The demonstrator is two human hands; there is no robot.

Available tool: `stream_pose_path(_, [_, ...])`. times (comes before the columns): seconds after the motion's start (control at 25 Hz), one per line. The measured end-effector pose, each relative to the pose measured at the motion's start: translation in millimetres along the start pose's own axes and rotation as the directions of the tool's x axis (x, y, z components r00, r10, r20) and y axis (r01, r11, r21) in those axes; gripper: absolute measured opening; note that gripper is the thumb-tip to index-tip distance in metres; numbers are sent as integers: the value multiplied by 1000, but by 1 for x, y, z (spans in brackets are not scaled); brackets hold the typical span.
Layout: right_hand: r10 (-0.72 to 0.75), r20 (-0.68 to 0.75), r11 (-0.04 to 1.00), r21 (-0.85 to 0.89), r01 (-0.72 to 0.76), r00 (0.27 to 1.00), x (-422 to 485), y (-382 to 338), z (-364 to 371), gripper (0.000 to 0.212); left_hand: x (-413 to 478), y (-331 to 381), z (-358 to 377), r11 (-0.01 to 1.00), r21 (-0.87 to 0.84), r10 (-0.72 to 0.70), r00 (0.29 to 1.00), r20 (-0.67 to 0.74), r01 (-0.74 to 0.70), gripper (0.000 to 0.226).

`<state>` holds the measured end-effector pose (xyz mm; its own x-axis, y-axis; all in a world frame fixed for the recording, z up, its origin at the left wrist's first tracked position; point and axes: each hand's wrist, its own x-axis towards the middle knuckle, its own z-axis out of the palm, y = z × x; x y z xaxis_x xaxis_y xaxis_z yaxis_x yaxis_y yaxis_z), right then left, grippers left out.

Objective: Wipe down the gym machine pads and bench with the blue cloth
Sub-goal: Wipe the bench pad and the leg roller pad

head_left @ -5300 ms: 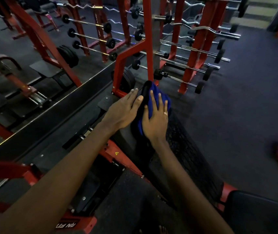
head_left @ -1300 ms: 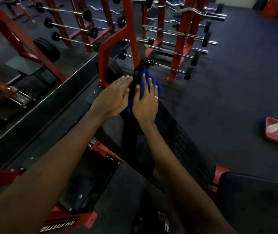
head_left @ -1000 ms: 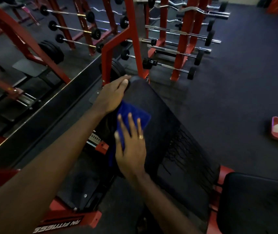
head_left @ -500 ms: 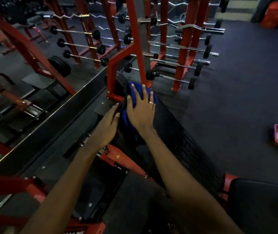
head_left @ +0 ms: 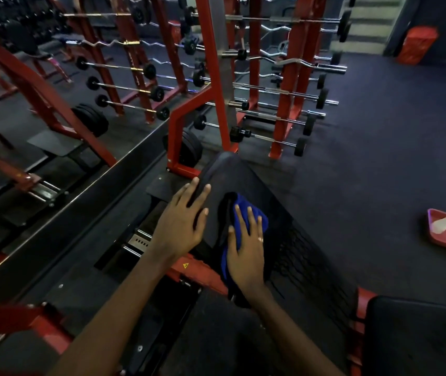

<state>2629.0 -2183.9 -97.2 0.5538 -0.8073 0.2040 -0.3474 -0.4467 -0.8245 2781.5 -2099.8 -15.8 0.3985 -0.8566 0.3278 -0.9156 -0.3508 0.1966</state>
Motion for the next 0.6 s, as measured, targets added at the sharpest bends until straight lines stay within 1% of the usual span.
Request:
stream_pose_path(0.12, [-22, -13, 999, -44, 21, 1000, 82, -14, 2, 54, 0, 0, 1, 1000, 6, 26, 999, -33, -26, 53])
stream_pose_path(0.2, [-15, -7, 998, -61, 15, 1000, 135, -25, 0, 52, 0, -1, 3, 1000, -1, 20, 998, -52, -20, 52])
stream_pose_path(0.32, [12, -13, 998, -69, -13, 1000, 169, -33, 0, 49, 1, -2, 4, 999, -13, 35, 997, -67, -36, 52])
stream_pose_path(0.4, [-17, -60, 999, -44, 14, 998, 148, -35, 0, 49, 1, -3, 5, 999, -26, 38, 997, -74, -40, 52])
stream_pose_path(0.48, [-87, -62, 996, -30, 86, 994, 94, -34, 1, 49, 1, -3, 5, 998, -45, 31, 996, -79, -35, 53])
stream_pose_path(0.6, [-166, 57, 984, -48, 169, 984, -6, -27, 1, 52, 0, -3, 6, 997, -63, 45, 994, -98, -51, 53])
